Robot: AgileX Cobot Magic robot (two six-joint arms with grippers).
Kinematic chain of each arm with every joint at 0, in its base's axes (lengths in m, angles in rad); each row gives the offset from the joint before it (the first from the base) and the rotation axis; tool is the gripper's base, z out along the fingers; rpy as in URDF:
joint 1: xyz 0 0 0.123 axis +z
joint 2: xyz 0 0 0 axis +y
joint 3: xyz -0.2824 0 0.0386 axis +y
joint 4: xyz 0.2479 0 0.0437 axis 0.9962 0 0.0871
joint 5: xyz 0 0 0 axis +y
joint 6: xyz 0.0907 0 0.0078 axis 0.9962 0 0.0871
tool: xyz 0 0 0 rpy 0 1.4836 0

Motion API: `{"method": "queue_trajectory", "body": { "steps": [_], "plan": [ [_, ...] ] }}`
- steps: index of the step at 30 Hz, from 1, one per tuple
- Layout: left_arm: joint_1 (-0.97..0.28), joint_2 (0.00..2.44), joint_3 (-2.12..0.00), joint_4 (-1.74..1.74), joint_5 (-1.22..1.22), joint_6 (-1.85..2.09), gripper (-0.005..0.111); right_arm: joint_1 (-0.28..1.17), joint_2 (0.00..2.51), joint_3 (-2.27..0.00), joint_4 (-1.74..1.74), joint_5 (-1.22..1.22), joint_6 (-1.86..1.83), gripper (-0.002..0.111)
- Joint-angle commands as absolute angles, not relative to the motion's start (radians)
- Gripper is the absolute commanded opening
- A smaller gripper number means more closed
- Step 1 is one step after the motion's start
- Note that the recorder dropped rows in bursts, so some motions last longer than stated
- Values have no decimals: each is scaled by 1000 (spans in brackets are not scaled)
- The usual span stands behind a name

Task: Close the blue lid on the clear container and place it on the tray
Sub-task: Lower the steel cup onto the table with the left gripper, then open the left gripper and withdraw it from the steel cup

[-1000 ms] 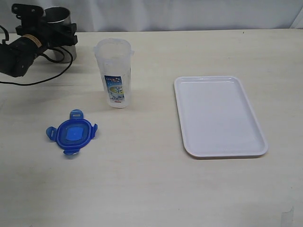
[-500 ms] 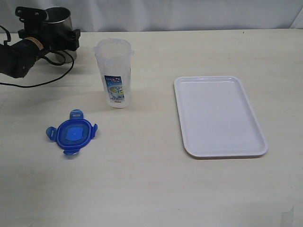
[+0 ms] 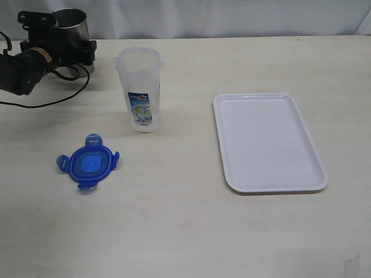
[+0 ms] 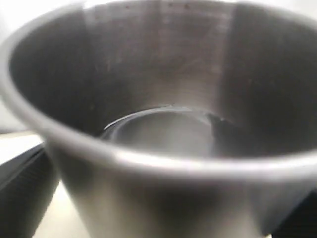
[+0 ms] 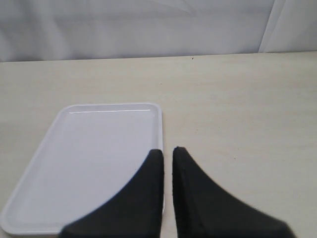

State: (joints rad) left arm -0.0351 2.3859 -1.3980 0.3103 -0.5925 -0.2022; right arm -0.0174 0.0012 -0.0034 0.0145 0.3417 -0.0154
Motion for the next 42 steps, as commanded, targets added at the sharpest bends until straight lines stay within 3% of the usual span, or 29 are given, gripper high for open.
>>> {"method": "queue_trajectory", "body": {
  "steps": [1, 17, 34, 42],
  "plan": [
    [-36, 2383, -1398, 303, -559, -206, 96, -22, 0, 0, 18, 343, -15, 7],
    [-36, 2294, -1202, 301, -666, -201, 96, -22, 0, 0, 18, 343, -15, 7],
    [-36, 1977, -929, 293, -655, -165, 96, -22, 0, 0, 18, 343, -15, 7],
    [-36, 1803, -897, 293, -413, -165, 96, -22, 0, 0, 18, 343, -15, 7]
  ]
}}
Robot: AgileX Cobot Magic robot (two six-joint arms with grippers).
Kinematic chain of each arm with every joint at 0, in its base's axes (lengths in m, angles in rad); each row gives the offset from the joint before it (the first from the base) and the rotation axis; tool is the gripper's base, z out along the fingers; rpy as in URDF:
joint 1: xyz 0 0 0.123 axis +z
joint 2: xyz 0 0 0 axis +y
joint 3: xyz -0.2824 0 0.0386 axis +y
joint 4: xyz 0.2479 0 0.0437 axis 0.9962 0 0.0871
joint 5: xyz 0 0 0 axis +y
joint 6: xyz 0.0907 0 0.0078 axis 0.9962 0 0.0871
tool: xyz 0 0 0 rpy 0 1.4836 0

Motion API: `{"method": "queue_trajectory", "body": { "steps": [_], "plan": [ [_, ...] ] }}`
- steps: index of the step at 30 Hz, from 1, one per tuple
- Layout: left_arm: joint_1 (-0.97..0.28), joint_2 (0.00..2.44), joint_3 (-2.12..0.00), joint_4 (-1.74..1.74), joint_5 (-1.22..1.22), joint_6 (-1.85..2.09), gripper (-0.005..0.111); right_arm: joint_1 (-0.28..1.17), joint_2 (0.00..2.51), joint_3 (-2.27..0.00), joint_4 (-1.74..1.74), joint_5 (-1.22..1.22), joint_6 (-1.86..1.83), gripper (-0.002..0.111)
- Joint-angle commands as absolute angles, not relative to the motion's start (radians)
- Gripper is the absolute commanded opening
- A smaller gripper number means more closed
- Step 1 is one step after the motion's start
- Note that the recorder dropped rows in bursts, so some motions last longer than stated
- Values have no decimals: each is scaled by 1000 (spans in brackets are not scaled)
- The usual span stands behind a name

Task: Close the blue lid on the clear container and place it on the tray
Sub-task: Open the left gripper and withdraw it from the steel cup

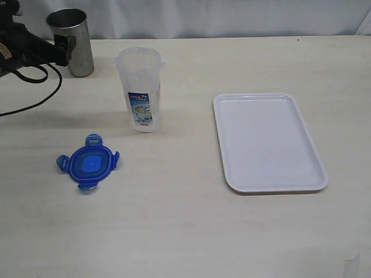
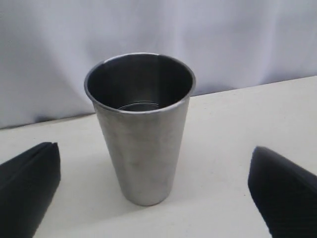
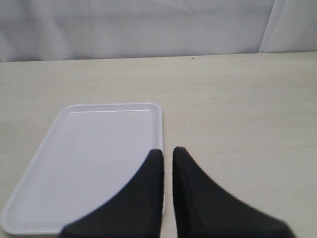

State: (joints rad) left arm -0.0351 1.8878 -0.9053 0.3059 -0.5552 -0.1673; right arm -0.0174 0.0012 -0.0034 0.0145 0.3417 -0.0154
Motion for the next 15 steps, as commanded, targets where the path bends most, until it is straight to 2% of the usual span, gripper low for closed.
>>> {"method": "queue_trajectory", "body": {
  "steps": [1, 8, 15],
  "plan": [
    [-36, 1779, -897, 293, -369, -165, 96, -22, 0, 0, 18, 343, -15, 7],
    [-36, 1649, -899, 293, -92, -213, 96, -22, 0, 0, 18, 343, -15, 7],
    [-36, 1648, -975, 276, 382, -315, 96, -22, 0, 0, 18, 343, -15, 7]
  ]
}}
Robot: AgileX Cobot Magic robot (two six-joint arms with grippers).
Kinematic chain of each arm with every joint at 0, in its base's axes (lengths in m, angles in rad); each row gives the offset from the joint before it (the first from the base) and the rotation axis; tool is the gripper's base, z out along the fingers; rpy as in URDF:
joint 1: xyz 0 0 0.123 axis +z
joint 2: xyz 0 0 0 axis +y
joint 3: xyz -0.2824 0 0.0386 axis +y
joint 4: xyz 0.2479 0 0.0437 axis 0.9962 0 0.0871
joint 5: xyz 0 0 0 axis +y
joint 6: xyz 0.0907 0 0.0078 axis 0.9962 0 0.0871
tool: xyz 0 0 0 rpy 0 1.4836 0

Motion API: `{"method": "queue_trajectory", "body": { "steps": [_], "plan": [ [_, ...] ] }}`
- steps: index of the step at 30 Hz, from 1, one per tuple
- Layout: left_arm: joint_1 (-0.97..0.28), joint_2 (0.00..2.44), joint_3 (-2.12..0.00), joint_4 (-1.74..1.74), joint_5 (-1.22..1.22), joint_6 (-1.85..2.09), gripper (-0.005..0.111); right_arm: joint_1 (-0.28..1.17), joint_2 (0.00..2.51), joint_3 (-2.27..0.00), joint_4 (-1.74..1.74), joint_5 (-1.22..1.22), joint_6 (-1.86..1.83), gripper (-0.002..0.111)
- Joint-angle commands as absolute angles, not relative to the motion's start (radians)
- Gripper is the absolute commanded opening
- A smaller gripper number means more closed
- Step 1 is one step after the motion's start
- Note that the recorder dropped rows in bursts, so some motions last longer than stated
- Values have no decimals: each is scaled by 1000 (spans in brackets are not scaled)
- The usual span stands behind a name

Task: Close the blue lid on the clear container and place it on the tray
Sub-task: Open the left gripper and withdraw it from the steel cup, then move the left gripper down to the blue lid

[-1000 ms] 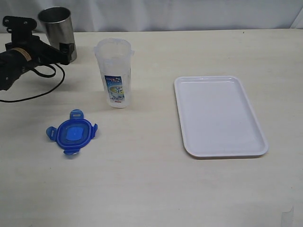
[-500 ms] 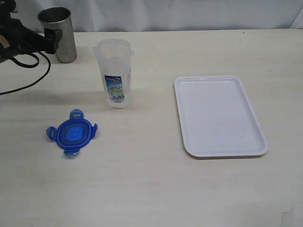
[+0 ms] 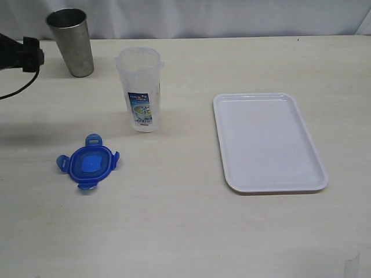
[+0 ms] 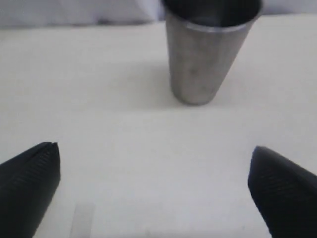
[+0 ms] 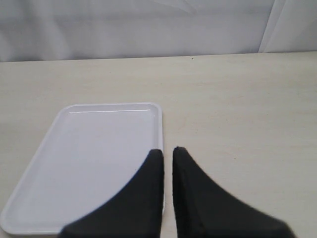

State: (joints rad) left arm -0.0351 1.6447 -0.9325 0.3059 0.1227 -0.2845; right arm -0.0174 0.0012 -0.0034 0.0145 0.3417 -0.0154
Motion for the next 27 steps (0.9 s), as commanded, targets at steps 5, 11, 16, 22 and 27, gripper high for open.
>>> {"method": "queue_trajectory", "body": {
  "steps": [5, 11, 16, 22, 27],
  "plan": [
    [-36, 1672, -1022, 200, 609, -233, 96, -22, 0, 0, 18, 343, -15, 7],
    [-36, 1677, -1022, 80, 606, -156, 96, -22, 0, 0, 18, 343, -15, 7],
    [-36, 1677, -1020, 60, 615, -157, 95, -22, 0, 0, 18, 343, -15, 7],
    [-40, 1688, -1020, 0, 709, -123, 73, -22, 0, 0, 18, 343, -15, 7],
    [-68, 1688, -1020, -68, 714, -98, 56, -22, 0, 0, 18, 343, -15, 7]
  ]
}}
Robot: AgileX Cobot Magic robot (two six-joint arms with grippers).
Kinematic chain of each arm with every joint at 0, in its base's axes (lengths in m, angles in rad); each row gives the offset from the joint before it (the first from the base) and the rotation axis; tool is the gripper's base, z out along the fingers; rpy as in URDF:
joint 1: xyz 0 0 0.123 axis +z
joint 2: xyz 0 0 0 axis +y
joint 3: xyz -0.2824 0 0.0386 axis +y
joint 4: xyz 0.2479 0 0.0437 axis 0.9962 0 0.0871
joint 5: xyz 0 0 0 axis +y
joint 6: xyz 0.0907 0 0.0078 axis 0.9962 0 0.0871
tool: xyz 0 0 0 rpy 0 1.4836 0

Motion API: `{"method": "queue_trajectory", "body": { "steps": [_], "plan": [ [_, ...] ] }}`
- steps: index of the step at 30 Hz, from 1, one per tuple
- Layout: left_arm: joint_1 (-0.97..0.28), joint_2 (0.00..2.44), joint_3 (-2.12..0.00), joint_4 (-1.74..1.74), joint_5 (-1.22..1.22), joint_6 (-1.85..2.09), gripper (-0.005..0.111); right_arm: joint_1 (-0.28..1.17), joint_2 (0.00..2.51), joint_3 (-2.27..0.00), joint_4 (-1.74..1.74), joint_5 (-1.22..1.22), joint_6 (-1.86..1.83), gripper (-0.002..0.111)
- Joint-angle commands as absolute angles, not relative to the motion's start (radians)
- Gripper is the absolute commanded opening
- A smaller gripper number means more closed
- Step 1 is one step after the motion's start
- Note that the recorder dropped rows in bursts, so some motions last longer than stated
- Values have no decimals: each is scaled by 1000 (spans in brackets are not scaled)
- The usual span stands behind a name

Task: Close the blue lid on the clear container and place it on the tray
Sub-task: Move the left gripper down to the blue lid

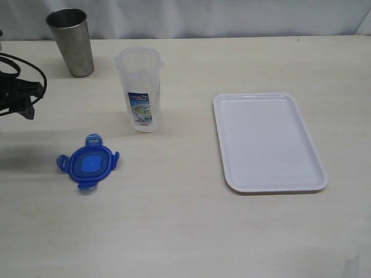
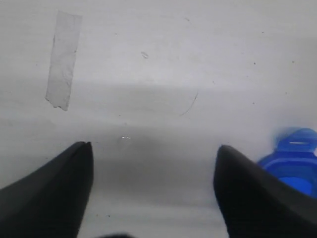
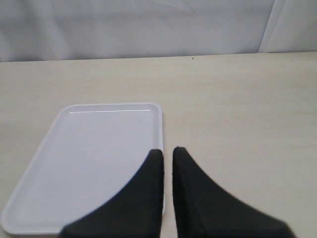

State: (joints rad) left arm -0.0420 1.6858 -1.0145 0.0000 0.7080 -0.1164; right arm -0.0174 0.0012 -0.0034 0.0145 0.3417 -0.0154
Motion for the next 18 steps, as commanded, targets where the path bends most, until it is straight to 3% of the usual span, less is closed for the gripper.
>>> {"method": "queue_trajectory", "body": {
  "steps": [1, 11, 14, 18],
  "plan": [
    [-76, 1688, -1020, -67, 714, -98, 55, -22, 0, 0, 18, 343, -15, 7],
    [-83, 1688, -932, -133, 672, -106, 54, -22, 0, 0, 18, 343, -15, 7],
    [-85, 1688, -931, -305, 668, 16, 38, -22, 0, 0, 18, 343, -15, 7],
    [-130, 1718, -931, -308, 708, 44, 36, -22, 0, 0, 18, 343, -15, 7]
  ]
}}
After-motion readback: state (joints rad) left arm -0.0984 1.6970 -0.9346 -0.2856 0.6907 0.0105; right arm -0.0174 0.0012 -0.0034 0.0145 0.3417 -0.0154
